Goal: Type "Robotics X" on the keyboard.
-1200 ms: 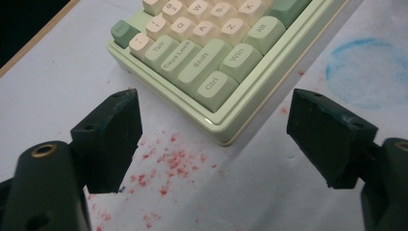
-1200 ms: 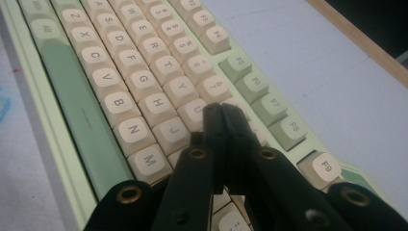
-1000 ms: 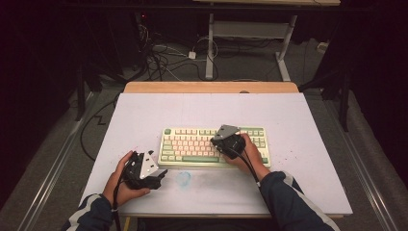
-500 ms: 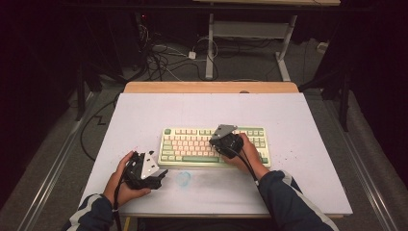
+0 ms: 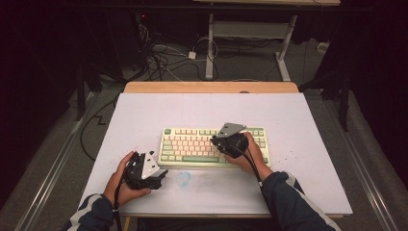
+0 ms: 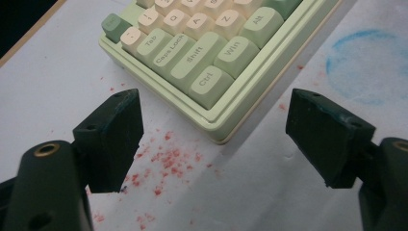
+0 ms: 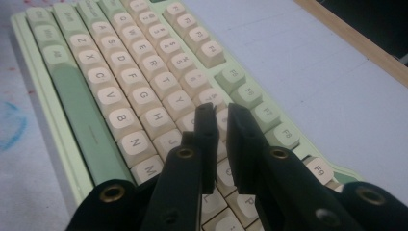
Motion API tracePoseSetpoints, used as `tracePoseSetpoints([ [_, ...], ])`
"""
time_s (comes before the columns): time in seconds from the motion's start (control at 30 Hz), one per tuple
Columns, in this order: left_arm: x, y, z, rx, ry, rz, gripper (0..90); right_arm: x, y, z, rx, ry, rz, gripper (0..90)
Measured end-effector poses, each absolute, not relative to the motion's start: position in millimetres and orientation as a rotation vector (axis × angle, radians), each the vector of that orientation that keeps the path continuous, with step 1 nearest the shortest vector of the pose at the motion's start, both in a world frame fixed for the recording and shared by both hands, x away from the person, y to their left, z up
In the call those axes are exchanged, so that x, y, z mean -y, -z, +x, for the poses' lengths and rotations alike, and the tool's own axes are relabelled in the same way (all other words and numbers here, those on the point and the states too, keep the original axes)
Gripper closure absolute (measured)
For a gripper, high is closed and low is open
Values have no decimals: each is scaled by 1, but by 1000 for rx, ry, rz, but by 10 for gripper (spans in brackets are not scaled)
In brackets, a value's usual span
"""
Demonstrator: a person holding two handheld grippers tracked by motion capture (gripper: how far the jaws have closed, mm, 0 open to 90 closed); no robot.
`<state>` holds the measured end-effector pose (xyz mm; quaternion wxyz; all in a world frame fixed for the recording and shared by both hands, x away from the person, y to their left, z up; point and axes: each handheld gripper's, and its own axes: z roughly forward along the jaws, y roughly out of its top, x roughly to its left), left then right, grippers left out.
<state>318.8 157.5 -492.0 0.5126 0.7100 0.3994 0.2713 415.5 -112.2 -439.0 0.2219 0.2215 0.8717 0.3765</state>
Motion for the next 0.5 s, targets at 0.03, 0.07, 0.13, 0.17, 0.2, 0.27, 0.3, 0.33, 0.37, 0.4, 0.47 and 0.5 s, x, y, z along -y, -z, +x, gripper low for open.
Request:
tracePoseSetpoints([
  [0.03, -158, 492, 319, -961, -653, 1705, 198, 113, 438, 415, -2404, -1042, 606, 814],
  [0.07, -158, 491, 319, -961, -657, 1703, 201, 114, 438, 413, -2401, -1050, 604, 795],
  [0.13, -158, 491, 319, -962, -653, 1701, 211, 116, 436, 411, -2389, -1064, 592, 774],
  [0.17, -159, 490, 318, -958, -651, 1700, 211, 117, 435, 410, -2383, -1066, 589, 755],
  [0.2, -159, 490, 318, -957, -650, 1698, 217, 118, 433, 409, -2372, -1069, 592, 724],
  [0.27, -159, 490, 318, -955, -646, 1701, 227, 121, 430, 406, -2352, -1090, 586, 673],
  [0.3, -159, 490, 318, -956, -651, 1700, 227, 121, 429, 405, -2345, -1098, 581, 640],
  [0.33, -160, 490, 318, -958, -652, 1699, 228, 123, 428, 404, -2338, -1115, 575, 594],
  [0.37, -159, 490, 318, -962, -645, 1691, 230, 124, 428, 403, -2331, -1120, 571, 565],
  [0.4, -160, 489, 318, -963, -643, 1689, 233, 125, 427, 401, -2320, -1114, 569, 533],
  [0.47, -161, 489, 318, -961, -647, 1689, 234, 128, 426, 398, -2309, -1117, 566, 466],
  [0.5, -161, 489, 318, -964, -645, 1689, 238, 130, 426, 397, -2295, -1122, 564, 442],
])
